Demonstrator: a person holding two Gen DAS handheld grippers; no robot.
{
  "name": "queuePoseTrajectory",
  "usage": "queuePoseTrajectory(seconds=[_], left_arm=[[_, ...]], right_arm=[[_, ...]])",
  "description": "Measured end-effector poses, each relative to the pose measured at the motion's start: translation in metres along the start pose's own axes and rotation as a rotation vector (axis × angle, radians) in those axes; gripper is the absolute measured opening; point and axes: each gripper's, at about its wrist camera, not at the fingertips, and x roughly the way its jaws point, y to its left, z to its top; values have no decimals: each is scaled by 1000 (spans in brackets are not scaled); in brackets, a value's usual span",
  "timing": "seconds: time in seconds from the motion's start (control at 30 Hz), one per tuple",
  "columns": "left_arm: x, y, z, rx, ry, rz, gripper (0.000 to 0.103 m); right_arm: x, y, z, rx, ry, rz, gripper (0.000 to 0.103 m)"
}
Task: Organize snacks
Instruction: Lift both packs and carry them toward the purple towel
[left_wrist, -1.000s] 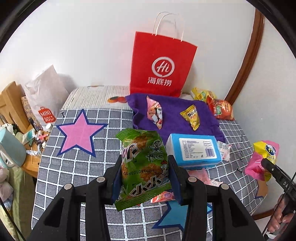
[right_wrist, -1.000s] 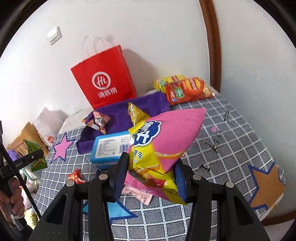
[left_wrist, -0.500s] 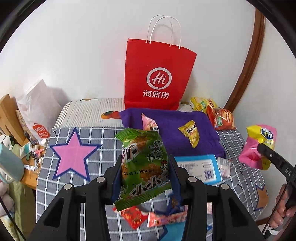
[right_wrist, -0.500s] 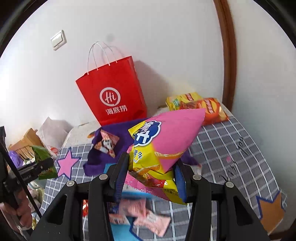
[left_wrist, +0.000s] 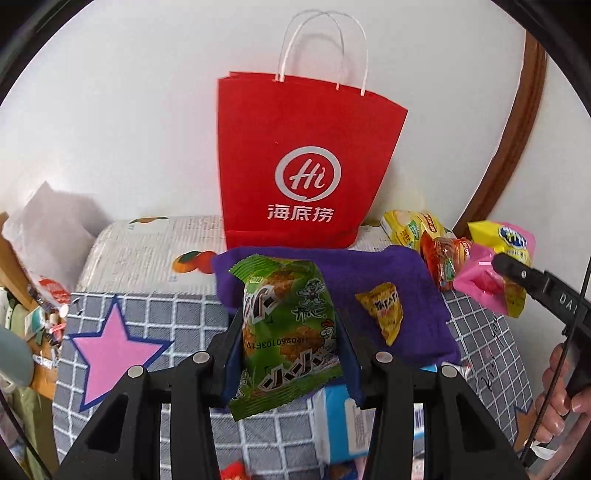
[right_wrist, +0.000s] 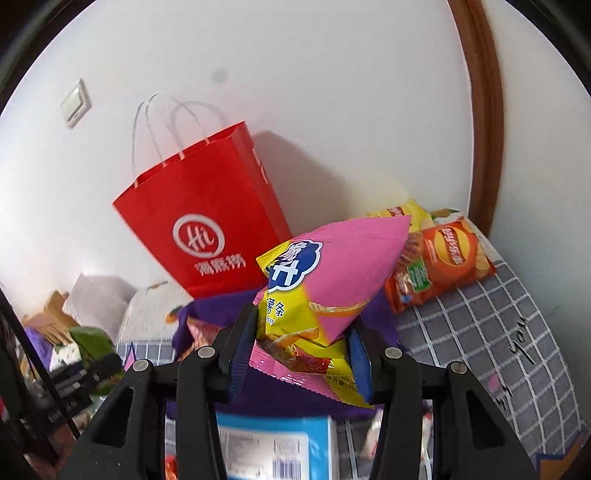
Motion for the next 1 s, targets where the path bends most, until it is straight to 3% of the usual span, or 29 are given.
queuePoseTrajectory(seconds=[0.37,0.53,0.8,1.0], left_arm=[[43,-15,27,22,12,6,42],[65,-9,30,-12,23,-9,42],[86,2,27,-31,78,0,42],[91,1,25,-33,97,-19,42]], right_arm=[[46,-4,33,-26,-6,-11,47],[66,-12,38,-13,32,-9,47],[104,-22,29,-25,163,-27,47],[114,-29,25,-31,190,-81,47]])
